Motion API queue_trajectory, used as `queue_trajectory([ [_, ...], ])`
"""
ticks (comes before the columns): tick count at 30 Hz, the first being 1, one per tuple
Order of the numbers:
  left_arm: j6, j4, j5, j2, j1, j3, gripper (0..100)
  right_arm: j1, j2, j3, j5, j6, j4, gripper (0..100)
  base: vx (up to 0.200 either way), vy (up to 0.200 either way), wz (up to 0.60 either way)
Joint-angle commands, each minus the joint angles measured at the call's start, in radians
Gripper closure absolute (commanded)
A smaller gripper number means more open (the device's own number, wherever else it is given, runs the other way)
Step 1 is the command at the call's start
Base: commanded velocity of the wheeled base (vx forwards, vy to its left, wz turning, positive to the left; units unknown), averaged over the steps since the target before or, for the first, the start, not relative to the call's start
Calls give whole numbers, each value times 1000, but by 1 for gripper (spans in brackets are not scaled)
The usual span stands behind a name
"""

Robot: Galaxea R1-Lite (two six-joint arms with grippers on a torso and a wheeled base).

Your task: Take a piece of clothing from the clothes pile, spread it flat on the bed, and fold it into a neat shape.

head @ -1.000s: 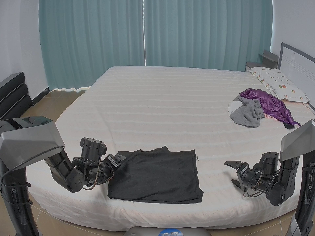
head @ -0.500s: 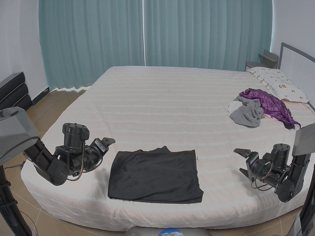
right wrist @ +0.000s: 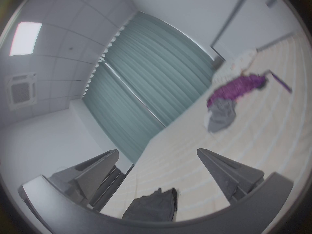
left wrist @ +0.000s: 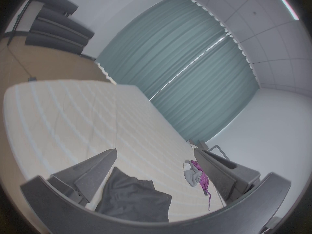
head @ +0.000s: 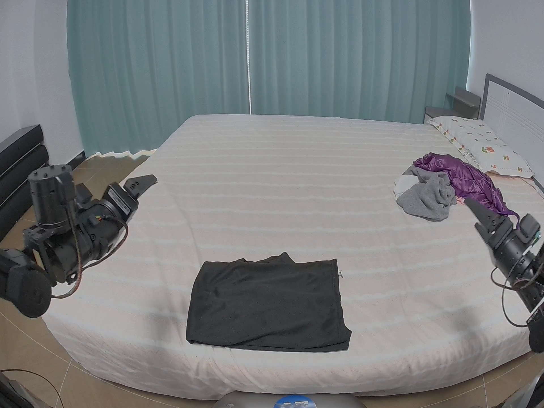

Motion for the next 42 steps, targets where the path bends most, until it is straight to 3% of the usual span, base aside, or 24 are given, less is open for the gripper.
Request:
queue_trajectory([
  [1,166,-3,67,-273,15,54,0,-30,-412,57,25,-202,22,0,0,0,0],
  [4,266,7,150,-369,3,63,0,-12,-578,96,62,-247,148,0,0,0,0],
  [9,385,11,216,-517,-57,129,0,-13,-874,48,139,-288,550,0,0,0,0],
  [10,385,11,216,-517,-57,129,0,-13,-874,48,139,-288,550,0,0,0,0],
  [11,424,11,265,-557,-74,153,0,-1,-995,19,143,-340,754,0,0,0,0],
  [13,464,10,305,-591,-76,175,0,13,-1104,-1,148,-386,949,0,0,0,0],
  [14,464,10,305,-591,-76,175,0,13,-1104,-1,148,-386,949,0,0,0,0],
  [16,523,11,330,-654,-77,201,0,73,-1256,-49,146,-449,1226,0,0,0,0],
  [20,586,19,380,-731,-76,236,0,91,-1352,-130,148,-535,1456,0,0,0,0],
  [25,655,51,423,-835,-76,262,0,96,-1421,-155,148,-600,1542,0,0,0,0],
  [32,838,204,474,-1110,-43,262,0,81,-1506,-171,130,-653,1593,0,0,0,0],
  [38,895,267,469,-1277,119,255,0,59,-1507,-202,7,-725,1599,0,0,0,0],
  [42,912,269,468,-1327,148,256,0,19,-1524,-253,-30,-768,1627,0,0,0,0],
])
